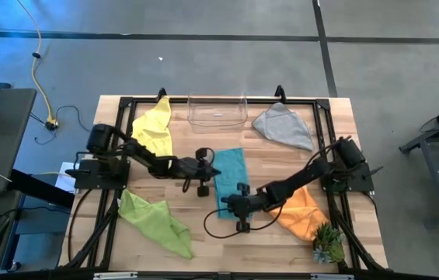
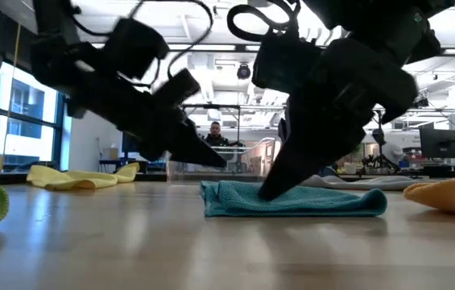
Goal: Fold microfiber towels
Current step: Fold the blue towel
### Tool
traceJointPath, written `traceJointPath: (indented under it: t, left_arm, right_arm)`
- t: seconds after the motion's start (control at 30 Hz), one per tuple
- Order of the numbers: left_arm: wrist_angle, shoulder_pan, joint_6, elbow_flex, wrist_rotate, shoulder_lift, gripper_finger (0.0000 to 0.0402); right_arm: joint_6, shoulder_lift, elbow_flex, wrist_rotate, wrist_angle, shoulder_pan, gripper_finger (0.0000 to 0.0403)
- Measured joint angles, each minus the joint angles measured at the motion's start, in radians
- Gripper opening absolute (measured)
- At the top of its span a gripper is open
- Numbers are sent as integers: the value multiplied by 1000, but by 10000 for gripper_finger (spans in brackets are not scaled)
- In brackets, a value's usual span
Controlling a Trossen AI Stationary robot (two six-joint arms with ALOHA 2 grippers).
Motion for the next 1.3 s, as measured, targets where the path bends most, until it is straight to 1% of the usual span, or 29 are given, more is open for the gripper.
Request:
traceJointPath:
  t: [0.13, 0.47, 0.63, 0.8, 0.9, 1.03, 1.13, 1.23, 1.3]
  left_arm:
    - [-33, 47, -19, 23, 0, 38, 0]
    - [-35, 148, -23, 29, -5, 85, 0]
    - [-16, 181, -22, 30, 14, 101, 0]
    - [0, 187, 4, 29, 39, 100, 0]
    - [-29, 180, 22, 26, 44, 69, 0]
    - [-90, 160, 30, 27, 57, -22, 0]
    - [-171, 130, 52, 19, 66, -95, 0]
    - [-232, 89, 55, 5, 114, -172, 0]
    - [-239, 52, 38, -18, 152, -207, 0]
  right_arm:
    - [7, 6, 0, -4, 1, 19, 2]
    - [18, 5, 0, -17, -2, 45, 0]
    - [14, 16, 1, -35, 4, 43, 0]
    - [15, 20, 1, -17, 20, 45, 0]
    - [11, 21, 0, -12, 44, 44, 0]
    - [22, 21, 0, -13, 45, 42, 0]
    - [22, 21, 0, -12, 58, 42, 1]
    - [-7, 10, 7, -17, 48, 42, 1]
    - [-27, -21, 21, -25, 17, 42, 6]
